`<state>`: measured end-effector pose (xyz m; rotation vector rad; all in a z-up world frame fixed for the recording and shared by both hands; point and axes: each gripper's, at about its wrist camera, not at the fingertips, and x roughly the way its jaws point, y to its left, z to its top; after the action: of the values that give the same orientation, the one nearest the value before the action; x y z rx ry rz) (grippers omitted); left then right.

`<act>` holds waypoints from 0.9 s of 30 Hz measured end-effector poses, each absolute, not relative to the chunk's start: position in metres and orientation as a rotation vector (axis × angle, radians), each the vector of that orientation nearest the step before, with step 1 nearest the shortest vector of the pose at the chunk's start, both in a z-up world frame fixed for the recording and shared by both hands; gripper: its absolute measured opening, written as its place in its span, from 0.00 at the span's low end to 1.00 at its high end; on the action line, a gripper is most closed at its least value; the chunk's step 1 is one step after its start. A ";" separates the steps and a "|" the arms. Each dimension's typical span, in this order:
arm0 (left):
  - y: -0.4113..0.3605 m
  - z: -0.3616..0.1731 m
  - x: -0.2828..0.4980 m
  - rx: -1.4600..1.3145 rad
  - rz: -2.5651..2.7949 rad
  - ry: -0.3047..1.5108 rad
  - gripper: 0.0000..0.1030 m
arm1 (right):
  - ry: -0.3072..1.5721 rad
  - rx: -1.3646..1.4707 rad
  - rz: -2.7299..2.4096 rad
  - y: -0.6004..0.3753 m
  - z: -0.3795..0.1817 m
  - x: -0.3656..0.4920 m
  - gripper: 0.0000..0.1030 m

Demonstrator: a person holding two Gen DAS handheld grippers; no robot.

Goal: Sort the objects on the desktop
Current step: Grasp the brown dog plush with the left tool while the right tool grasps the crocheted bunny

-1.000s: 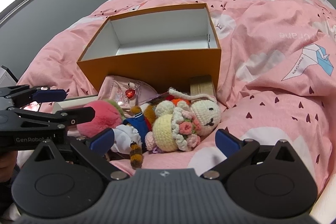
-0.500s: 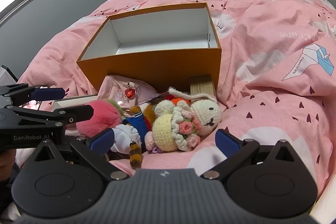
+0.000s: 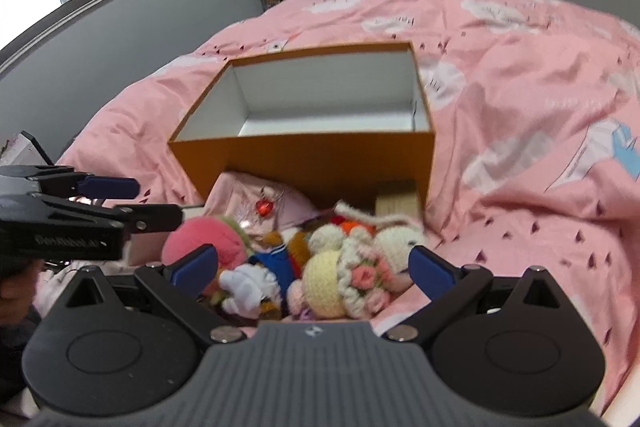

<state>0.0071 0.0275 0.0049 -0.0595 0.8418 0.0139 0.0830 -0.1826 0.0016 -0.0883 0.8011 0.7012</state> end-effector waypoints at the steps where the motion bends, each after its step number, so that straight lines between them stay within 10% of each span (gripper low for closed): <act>1: 0.029 0.005 0.008 -0.065 0.015 0.844 0.71 | 0.795 -0.095 0.695 -0.183 0.002 0.084 0.93; 10: 0.015 -0.009 0.025 -0.107 -0.119 0.933 0.36 | 0.888 -0.044 0.642 -0.188 -0.016 0.103 0.43; 27: -0.002 -0.059 0.069 -0.188 -0.221 1.094 0.56 | 0.988 0.058 0.619 -0.192 -0.046 0.120 0.53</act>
<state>0.0692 -0.0022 -0.0588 -0.1880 1.0936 -0.2206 0.1197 -0.1923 -0.0459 0.0578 0.9880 0.6188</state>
